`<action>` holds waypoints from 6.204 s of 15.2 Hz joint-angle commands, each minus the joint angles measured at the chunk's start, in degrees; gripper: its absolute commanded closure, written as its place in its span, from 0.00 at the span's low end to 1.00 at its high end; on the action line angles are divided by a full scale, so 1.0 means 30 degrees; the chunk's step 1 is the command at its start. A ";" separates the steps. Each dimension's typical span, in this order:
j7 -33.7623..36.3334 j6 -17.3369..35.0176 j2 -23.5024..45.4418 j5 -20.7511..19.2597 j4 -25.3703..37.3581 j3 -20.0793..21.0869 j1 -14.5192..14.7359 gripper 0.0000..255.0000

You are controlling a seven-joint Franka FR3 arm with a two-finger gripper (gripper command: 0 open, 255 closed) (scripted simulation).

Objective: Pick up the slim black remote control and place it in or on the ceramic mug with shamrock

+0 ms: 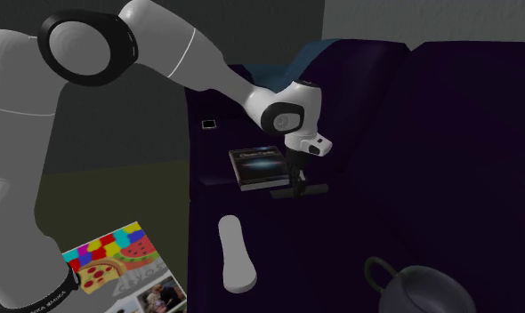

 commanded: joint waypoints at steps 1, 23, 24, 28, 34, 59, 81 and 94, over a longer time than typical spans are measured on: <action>0.0000 0.0010 0.0059 0.0018 -0.0008 0.0038 0.0025 1.00; 0.0588 -0.4060 -0.1901 -0.0551 0.2151 -0.0201 0.0115 1.00; 0.0615 -0.4288 -0.1968 -0.0572 0.2313 -0.0209 0.0115 1.00; 0.0718 -0.5214 -0.2198 -0.0649 0.3017 -0.0236 0.0109 1.00; 0.0860 -0.6651 -0.2422 -0.0736 0.4239 -0.0268 0.0085 1.00; -0.7519 -0.9288 0.0192 0.0550 0.8606 -0.2801 -0.6212 1.00; -1.1370 -1.0052 0.5689 0.1920 1.4451 -0.3129 -1.0591 1.00; -1.1446 -0.9945 0.5666 0.1948 1.4304 -0.3179 -1.0589 0.00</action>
